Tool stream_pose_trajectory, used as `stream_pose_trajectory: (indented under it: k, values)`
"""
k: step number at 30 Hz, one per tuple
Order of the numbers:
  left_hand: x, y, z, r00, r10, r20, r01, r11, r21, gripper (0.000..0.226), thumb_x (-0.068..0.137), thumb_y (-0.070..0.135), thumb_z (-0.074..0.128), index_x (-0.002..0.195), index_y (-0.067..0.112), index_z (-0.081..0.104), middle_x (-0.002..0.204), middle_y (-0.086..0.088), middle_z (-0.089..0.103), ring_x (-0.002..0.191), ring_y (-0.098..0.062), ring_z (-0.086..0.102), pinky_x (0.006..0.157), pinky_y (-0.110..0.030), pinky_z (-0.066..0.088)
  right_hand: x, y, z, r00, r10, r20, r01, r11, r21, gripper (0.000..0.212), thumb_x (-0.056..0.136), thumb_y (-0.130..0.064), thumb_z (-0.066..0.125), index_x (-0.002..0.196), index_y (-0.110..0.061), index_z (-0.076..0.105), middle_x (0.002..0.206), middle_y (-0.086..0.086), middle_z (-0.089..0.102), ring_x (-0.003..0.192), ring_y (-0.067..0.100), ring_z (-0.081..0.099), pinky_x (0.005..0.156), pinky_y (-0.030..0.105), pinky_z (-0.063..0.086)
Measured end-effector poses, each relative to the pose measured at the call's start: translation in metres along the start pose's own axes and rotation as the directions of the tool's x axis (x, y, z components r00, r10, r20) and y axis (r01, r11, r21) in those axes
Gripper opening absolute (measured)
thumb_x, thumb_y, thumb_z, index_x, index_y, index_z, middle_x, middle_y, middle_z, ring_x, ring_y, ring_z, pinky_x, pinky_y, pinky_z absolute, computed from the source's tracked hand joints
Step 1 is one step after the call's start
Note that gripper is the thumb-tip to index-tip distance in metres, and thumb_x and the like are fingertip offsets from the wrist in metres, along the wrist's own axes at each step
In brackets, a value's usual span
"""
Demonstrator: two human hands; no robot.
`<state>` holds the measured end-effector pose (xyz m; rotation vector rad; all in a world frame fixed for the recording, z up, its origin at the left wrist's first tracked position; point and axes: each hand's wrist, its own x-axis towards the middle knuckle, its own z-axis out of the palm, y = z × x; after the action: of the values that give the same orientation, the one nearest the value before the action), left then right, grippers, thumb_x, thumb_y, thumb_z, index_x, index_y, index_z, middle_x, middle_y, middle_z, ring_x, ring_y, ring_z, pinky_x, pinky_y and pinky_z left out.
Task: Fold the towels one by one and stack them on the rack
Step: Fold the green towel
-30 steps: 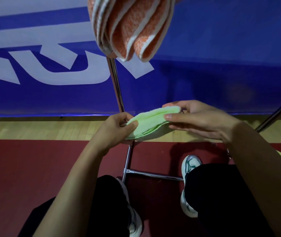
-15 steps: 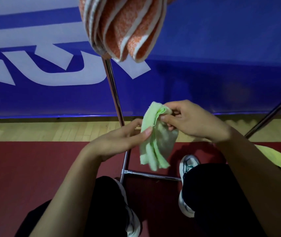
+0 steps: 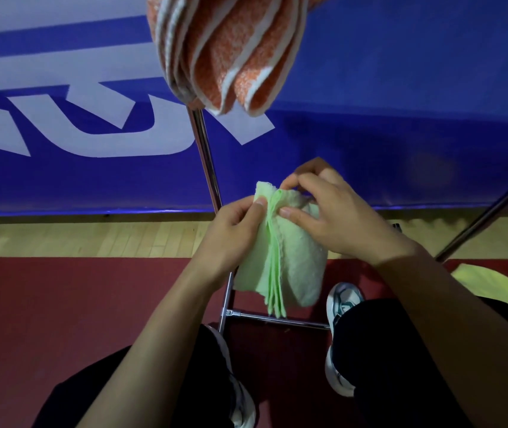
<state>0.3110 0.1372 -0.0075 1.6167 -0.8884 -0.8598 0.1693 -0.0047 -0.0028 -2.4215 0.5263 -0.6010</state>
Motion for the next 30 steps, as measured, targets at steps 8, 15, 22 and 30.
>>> stream_pose_trajectory:
  k: [8,15,22,30]
  values:
    - [0.006,-0.008,-0.011,0.938,0.302,-0.17,-0.166,0.822,0.544,0.036,0.111,0.029,0.044,0.081,0.011,0.054,0.063,0.002,0.049,0.057,-0.012,0.043,0.055,-0.03,0.032,-0.002,-0.005,-0.013,0.996,-0.061,0.065,0.06,0.998,0.017,0.015,0.092,-0.023,0.073,0.101,-0.03,0.063,0.098,-0.014,0.064,0.1,0.005,0.056,0.085,0.017,0.04]
    - [-0.001,0.003,-0.011,0.93,0.34,0.139,-0.367,0.846,0.387,0.017,0.111,0.023,0.05,0.106,0.02,0.066,0.075,-0.003,0.059,0.065,-0.017,0.052,0.061,-0.026,0.041,0.002,-0.005,-0.012,0.997,-0.068,0.027,0.066,0.996,0.064,0.013,0.094,-0.026,0.071,0.102,-0.031,0.062,0.104,-0.015,0.064,0.099,0.007,0.063,0.089,0.03,0.051]
    - [-0.003,0.003,-0.009,0.929,0.348,0.125,-0.369,0.895,0.249,0.015,0.106,0.012,0.059,0.115,0.015,0.07,0.099,0.005,0.076,0.091,-0.016,0.074,0.077,-0.027,0.055,0.002,0.004,-0.007,0.981,-0.011,0.191,0.011,1.0,-0.001,0.024,0.095,-0.037,0.068,0.118,-0.037,0.064,0.107,-0.019,0.064,0.103,0.004,0.051,0.087,0.013,0.039]
    - [-0.001,0.0,-0.014,0.974,0.185,0.13,-0.213,0.945,0.248,0.013,0.103,0.028,0.064,0.114,0.021,0.063,0.099,-0.002,0.067,0.08,-0.015,0.064,0.07,-0.029,0.051,0.001,-0.002,-0.019,0.973,-0.025,0.228,0.017,0.999,0.04,0.006,0.099,-0.021,0.062,0.097,-0.025,0.066,0.088,-0.009,0.066,0.091,0.008,0.058,0.08,0.031,0.045]
